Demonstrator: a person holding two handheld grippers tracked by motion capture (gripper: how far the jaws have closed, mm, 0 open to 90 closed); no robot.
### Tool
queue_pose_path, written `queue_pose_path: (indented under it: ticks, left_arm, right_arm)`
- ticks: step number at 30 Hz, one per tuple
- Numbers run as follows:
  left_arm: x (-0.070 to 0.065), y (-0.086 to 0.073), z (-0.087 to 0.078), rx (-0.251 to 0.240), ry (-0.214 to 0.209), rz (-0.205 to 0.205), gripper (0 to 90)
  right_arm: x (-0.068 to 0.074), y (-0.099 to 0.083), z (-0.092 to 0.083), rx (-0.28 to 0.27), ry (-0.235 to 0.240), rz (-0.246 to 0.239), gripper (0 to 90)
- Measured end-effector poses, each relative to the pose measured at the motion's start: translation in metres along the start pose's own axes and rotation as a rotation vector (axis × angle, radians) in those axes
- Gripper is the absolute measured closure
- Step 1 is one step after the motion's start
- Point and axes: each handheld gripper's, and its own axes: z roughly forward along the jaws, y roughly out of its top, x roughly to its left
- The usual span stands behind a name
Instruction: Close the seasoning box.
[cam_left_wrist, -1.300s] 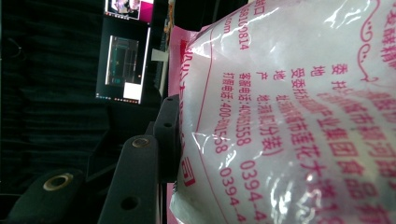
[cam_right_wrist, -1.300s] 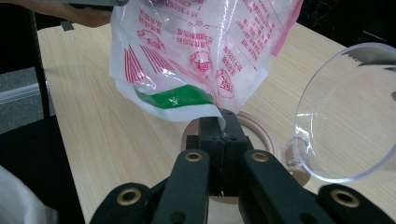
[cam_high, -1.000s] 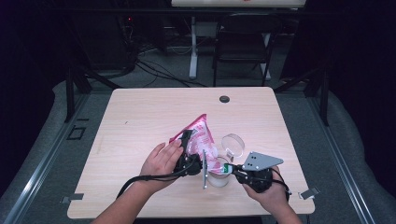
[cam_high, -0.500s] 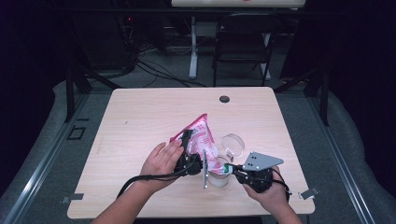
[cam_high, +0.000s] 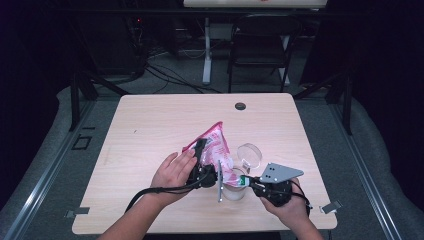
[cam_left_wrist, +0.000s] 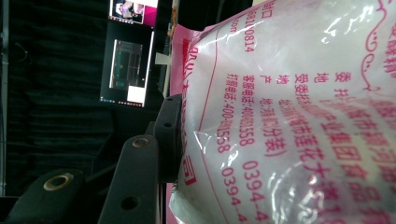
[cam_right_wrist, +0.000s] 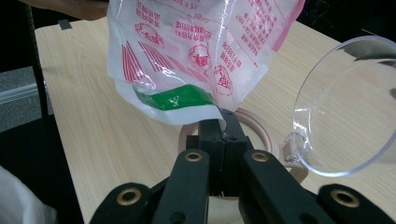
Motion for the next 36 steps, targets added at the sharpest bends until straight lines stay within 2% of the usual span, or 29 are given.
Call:
queue_pose_path:
  ticks: [36]
  left_arm:
    - [0.0026, 0.0037, -0.0015, -0.012, 0.010, 0.000, 62.2]
  right_arm:
    - [-0.0008, -0.0007, -0.0006, -0.002, -0.005, 0.004, 90.0]
